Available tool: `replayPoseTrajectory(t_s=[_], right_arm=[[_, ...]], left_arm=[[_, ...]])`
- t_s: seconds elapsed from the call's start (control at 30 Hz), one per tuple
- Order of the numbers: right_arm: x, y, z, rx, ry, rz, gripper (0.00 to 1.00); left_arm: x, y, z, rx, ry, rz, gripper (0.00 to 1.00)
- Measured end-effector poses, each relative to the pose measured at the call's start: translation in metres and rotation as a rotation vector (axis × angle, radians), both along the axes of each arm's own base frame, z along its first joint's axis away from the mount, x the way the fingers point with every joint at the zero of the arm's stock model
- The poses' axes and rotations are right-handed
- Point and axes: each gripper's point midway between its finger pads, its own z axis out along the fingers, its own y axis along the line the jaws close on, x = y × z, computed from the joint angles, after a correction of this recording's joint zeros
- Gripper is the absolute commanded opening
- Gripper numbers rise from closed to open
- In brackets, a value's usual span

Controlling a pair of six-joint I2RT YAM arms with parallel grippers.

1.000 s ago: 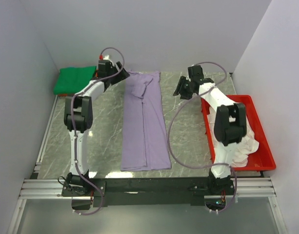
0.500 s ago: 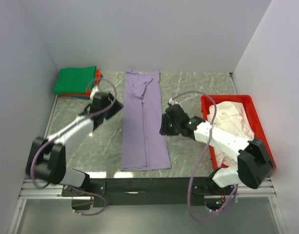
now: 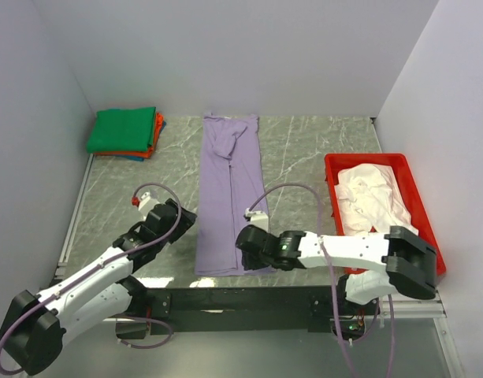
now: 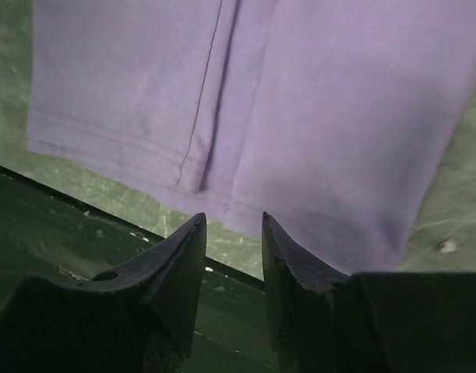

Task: Fold and stack the t-shirts
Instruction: Fold the tshirt

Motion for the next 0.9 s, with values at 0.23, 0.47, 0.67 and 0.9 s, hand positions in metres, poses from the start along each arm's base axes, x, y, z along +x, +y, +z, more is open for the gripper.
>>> replayPoseTrajectory(t_s=[0.23, 0.47, 0.67, 0.9], right_arm=[[-0.008, 0.022, -0.017, -0.096, -0.002, -0.012, 0.39], [-0.014, 0.019, -0.026, -0.148, 0.002, -0.031, 0.39], [-0.012, 0.013, -0.026, -0.171, -0.005, -0.050, 0.39], [-0.013, 0.012, -0.036, -0.197, 0.006, -0.046, 0.38]], left_arm=[[-0.005, -0.009, -0.002, 0.002, 0.002, -0.022, 0.66], [-0.007, -0.009, -0.008, 0.018, 0.020, -0.028, 0.66], [-0.007, -0.009, -0.007, 0.020, 0.019, -0.031, 0.66], [-0.006, -0.010, -0.008, 0.023, 0.017, -0.033, 0.66]])
